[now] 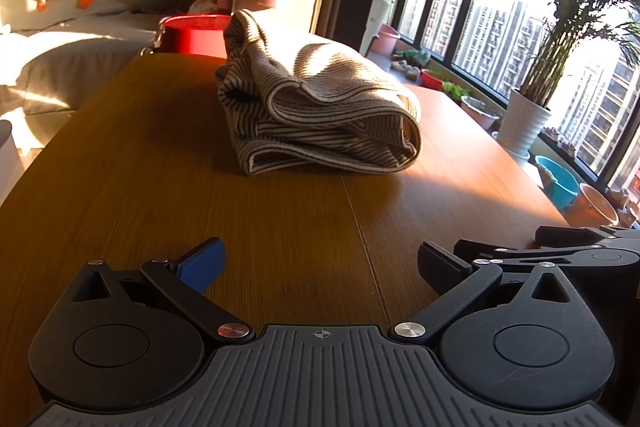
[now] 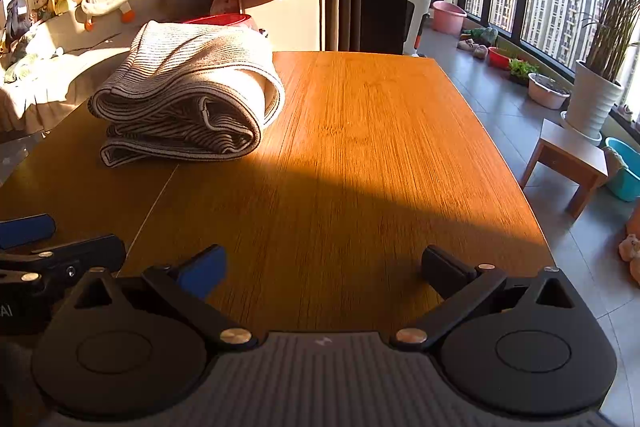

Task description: Fold clothes

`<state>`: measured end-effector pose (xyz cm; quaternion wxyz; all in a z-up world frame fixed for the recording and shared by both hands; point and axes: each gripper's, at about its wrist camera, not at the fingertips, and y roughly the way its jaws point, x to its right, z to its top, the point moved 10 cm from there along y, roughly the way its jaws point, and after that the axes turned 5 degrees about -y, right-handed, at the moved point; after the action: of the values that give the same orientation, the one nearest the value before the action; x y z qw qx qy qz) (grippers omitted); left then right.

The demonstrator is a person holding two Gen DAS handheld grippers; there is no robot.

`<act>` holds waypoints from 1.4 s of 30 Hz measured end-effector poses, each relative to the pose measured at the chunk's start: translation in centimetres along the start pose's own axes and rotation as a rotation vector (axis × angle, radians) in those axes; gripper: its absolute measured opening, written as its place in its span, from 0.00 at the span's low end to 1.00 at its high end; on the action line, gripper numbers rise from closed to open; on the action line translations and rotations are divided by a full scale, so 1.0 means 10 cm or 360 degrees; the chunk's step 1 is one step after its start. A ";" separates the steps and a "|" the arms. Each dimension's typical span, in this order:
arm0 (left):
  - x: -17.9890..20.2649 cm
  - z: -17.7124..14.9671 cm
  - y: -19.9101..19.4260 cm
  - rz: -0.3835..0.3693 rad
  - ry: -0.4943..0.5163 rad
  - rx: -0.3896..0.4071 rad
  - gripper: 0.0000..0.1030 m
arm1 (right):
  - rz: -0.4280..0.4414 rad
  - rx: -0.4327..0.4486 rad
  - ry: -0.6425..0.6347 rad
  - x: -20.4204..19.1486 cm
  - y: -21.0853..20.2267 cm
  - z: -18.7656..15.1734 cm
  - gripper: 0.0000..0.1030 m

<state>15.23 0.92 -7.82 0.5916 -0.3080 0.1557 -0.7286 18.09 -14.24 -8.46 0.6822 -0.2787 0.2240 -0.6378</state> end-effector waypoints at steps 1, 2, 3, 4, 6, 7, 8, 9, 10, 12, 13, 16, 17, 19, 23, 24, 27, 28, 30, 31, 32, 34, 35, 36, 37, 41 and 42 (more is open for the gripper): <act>0.00 0.00 0.00 0.0000 0.0000 0.0000 1.00 | 0.0000 0.0000 0.0000 0.00 0.00 0.00 1.00; 0.00 0.00 0.00 0.0000 0.0000 0.0000 1.00 | 0.0000 0.0001 0.0000 0.00 0.00 0.00 1.00; 0.00 0.00 0.00 0.0000 -0.0001 0.0001 1.00 | 0.0000 0.0001 0.0000 0.00 0.00 0.00 1.00; 0.00 0.00 0.00 -0.0001 -0.0002 0.0002 1.00 | 0.0000 0.0001 0.0001 0.00 0.00 0.00 1.00; 0.00 0.00 0.00 -0.0004 -0.0006 0.0004 1.00 | 0.0000 0.0001 0.0001 -0.01 0.00 0.00 1.00; -0.01 0.01 0.00 -0.0006 -0.0008 0.0005 1.00 | 0.0000 0.0001 0.0001 -0.01 0.00 0.00 1.00; -0.01 0.01 0.00 -0.0007 -0.0010 0.0006 1.00 | 0.0000 0.0001 0.0001 -0.01 0.00 0.00 1.00; -0.01 0.01 0.00 -0.0008 -0.0013 0.0008 1.00 | 0.0000 0.0001 0.0001 -0.01 0.00 0.00 1.00; -0.01 0.01 0.00 -0.0010 -0.0017 0.0012 1.00 | 0.0000 0.0001 0.0001 -0.01 0.00 0.00 1.00; -0.02 0.01 -0.01 -0.0015 -0.0027 0.0020 1.00 | 0.0000 0.0001 0.0001 -0.01 0.00 0.00 1.00; -0.02 0.01 -0.01 -0.0018 -0.0033 0.0024 1.00 | 0.0000 0.0001 0.0001 0.00 0.00 0.00 1.00; -0.02 0.01 -0.01 -0.0024 -0.0044 0.0030 1.00 | 0.0001 0.0001 0.0001 0.00 0.00 0.00 1.00; -0.03 0.01 -0.01 -0.0027 -0.0047 0.0031 1.00 | 0.0001 0.0001 0.0001 0.00 0.00 0.00 1.00; -0.03 0.01 -0.01 -0.0030 -0.0052 0.0033 1.00 | 0.0001 0.0001 0.0001 0.00 0.00 0.00 1.00; -0.04 0.02 0.00 -0.0037 -0.0061 0.0035 1.00 | 0.0000 0.0001 0.0001 -0.01 0.00 0.00 1.00; -0.04 0.02 -0.01 -0.0041 -0.0067 0.0037 1.00 | 0.0000 0.0001 0.0001 -0.01 0.00 0.00 1.00; -0.06 0.03 -0.01 -0.0053 -0.0084 0.0040 1.00 | -0.0001 0.0001 0.0000 0.00 0.00 0.00 1.00; -0.06 0.03 -0.01 -0.0055 -0.0087 0.0041 1.00 | -0.0002 0.0001 0.0001 -0.01 0.00 0.00 1.00; -0.05 0.03 -0.01 -0.0055 -0.0088 0.0040 1.00 | -0.0002 0.0000 0.0000 -0.01 0.00 0.00 1.00; -0.05 0.03 -0.01 -0.0054 -0.0087 0.0040 1.00 | -0.0002 0.0000 0.0000 -0.01 0.00 0.00 1.00; -0.05 0.03 -0.01 -0.0053 -0.0086 0.0040 1.00 | -0.0002 0.0001 0.0001 0.00 0.00 0.00 1.00; -0.05 0.03 -0.02 -0.0054 -0.0087 0.0040 1.00 | -0.0002 0.0000 0.0001 0.00 -0.01 0.00 1.00; -0.05 0.03 -0.02 -0.0056 -0.0088 0.0040 1.00 | -0.0002 0.0001 0.0001 -0.01 -0.01 0.00 1.00; -0.05 0.03 -0.02 -0.0056 -0.0089 0.0041 1.00 | -0.0002 0.0001 0.0001 -0.01 -0.01 0.00 1.00; -0.05 0.03 -0.02 -0.0057 -0.0089 0.0041 1.00 | -0.0002 0.0001 0.0001 -0.01 -0.01 0.00 1.00; -0.05 0.02 -0.03 -0.0063 -0.0095 0.0044 1.00 | -0.0002 0.0000 0.0001 -0.01 -0.01 0.00 1.00; -0.05 0.02 -0.03 -0.0063 -0.0095 0.0044 1.00 | -0.0002 0.0000 0.0001 -0.01 -0.01 0.00 1.00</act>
<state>15.18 1.54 -7.62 0.5857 -0.3244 0.1218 -0.7327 18.04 -14.17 -8.44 0.6817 -0.2786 0.2240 -0.6384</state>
